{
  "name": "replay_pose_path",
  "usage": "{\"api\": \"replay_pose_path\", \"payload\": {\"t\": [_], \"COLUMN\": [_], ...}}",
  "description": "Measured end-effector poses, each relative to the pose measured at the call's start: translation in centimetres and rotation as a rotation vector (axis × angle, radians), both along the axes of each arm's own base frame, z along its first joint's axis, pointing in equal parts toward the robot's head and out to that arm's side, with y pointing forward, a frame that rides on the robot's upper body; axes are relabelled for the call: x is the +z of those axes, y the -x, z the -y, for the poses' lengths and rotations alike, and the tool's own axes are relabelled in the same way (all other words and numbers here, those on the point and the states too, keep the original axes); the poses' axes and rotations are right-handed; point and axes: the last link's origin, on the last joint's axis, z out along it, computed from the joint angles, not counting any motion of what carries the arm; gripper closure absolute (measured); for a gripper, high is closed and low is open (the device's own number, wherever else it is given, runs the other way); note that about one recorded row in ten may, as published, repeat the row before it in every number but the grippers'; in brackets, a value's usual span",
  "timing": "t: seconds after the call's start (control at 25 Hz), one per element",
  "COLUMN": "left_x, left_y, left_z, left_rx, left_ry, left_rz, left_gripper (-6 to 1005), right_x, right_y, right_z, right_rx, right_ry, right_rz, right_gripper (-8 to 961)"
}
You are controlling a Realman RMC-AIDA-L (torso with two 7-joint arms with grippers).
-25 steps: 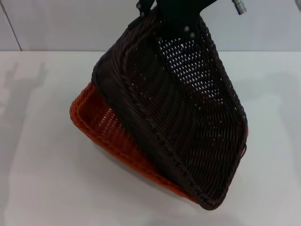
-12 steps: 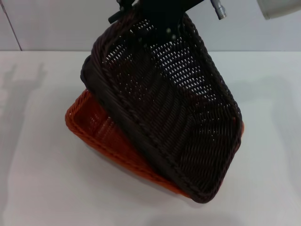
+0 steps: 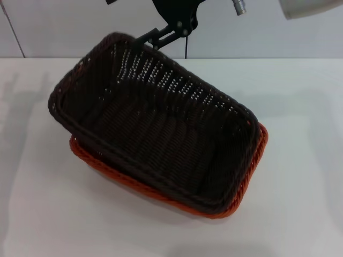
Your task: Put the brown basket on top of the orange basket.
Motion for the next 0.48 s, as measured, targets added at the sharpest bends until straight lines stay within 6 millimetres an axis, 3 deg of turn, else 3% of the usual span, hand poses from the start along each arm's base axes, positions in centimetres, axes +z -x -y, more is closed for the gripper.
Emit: {"api": "replay_pose_path", "payload": {"t": [0.16,0.36,0.4,0.44,0.48], "left_x": [0.1,0.1,0.1,0.2,0.2], "left_y": [0.0,0.0,0.0,0.0,0.0], "left_z": [0.0,0.0,0.1,0.2,0.2], "left_rx": [-0.001,-0.003,-0.005,-0.007,-0.008], "left_ry": [-0.001,-0.004,-0.005,-0.011,-0.013], "left_rz": [-0.001,-0.003,-0.004,-0.007,-0.008], "left_gripper": [154,155,155,155,155], "right_x": [-0.1,0.9,1.9,1.9,3.3], "right_y": [0.1,0.4,0.0,0.0,-0.9], "right_z": [-0.1,-0.7,-1.3,-1.3,-1.9], "right_rx": [0.0,-0.01,-0.033,-0.033,-0.075], "right_ry": [-0.012,-0.088,-0.145,-0.145,-0.206], "right_rz": [-0.009,-0.146,-0.256,-0.256,-0.395], "right_gripper": [289,289,289,289,289]}}
